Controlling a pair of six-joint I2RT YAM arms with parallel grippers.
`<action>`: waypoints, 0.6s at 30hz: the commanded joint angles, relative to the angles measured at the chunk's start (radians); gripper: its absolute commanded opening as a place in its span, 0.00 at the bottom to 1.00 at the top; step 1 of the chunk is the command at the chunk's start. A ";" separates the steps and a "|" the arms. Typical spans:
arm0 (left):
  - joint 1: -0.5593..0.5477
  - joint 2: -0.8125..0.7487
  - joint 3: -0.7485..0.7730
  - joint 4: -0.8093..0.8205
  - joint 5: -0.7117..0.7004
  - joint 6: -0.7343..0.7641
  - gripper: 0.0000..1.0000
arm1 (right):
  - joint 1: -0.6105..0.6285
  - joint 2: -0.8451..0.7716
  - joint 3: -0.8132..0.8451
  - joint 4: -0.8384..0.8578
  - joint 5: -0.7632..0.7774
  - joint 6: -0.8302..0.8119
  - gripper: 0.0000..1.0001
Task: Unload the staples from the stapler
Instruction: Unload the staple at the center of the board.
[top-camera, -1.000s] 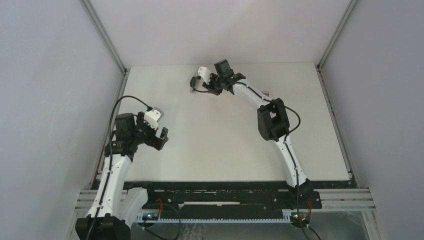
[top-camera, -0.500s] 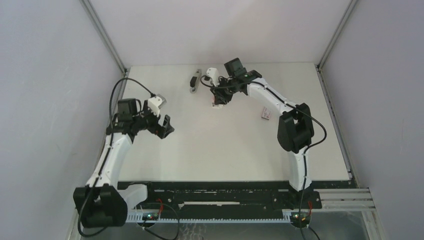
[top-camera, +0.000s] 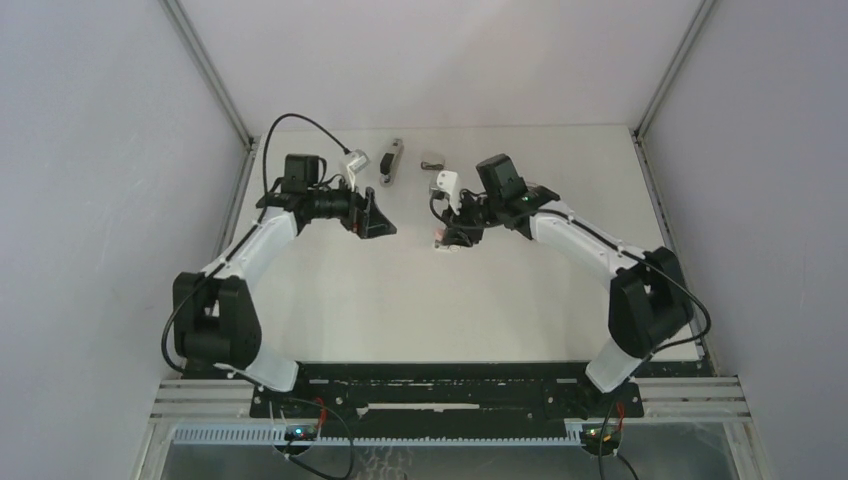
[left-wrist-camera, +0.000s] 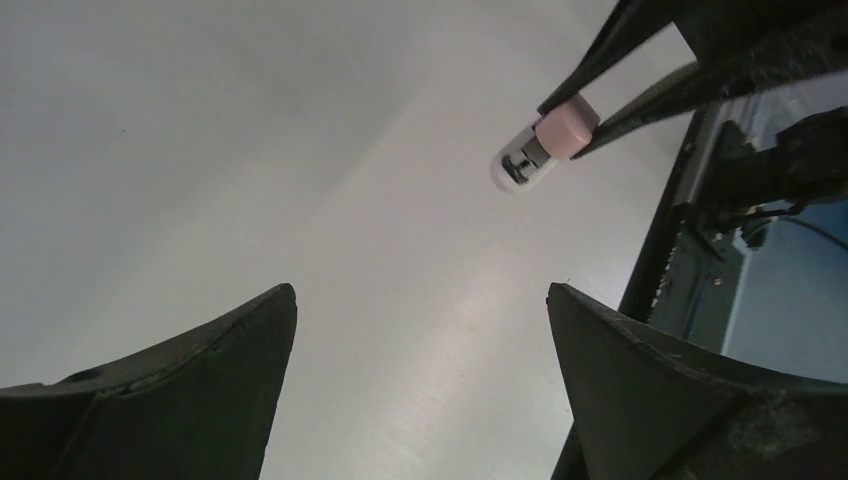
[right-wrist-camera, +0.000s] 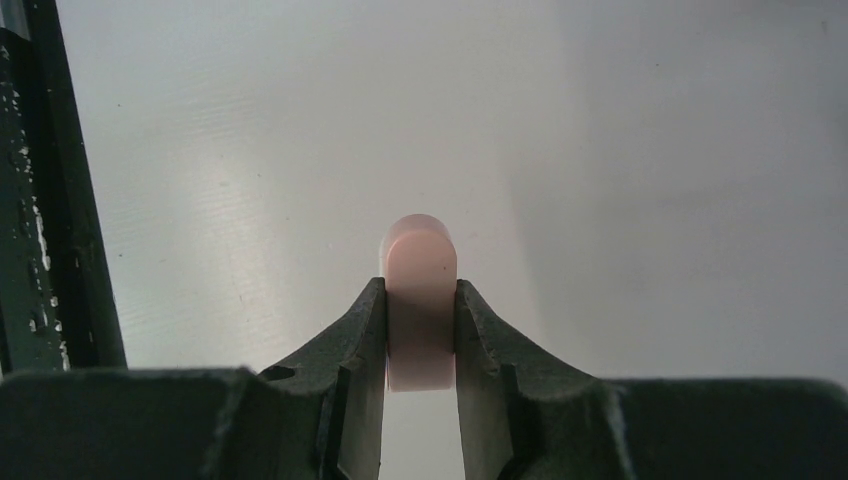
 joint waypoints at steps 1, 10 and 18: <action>-0.017 0.100 0.130 0.057 0.138 -0.180 1.00 | 0.008 -0.160 -0.106 0.237 0.005 -0.011 0.00; -0.113 0.215 0.136 0.221 0.202 -0.395 0.93 | 0.039 -0.279 -0.265 0.417 0.097 -0.028 0.00; -0.180 0.288 0.086 0.429 0.263 -0.556 0.87 | 0.022 -0.367 -0.484 0.668 -0.036 -0.006 0.00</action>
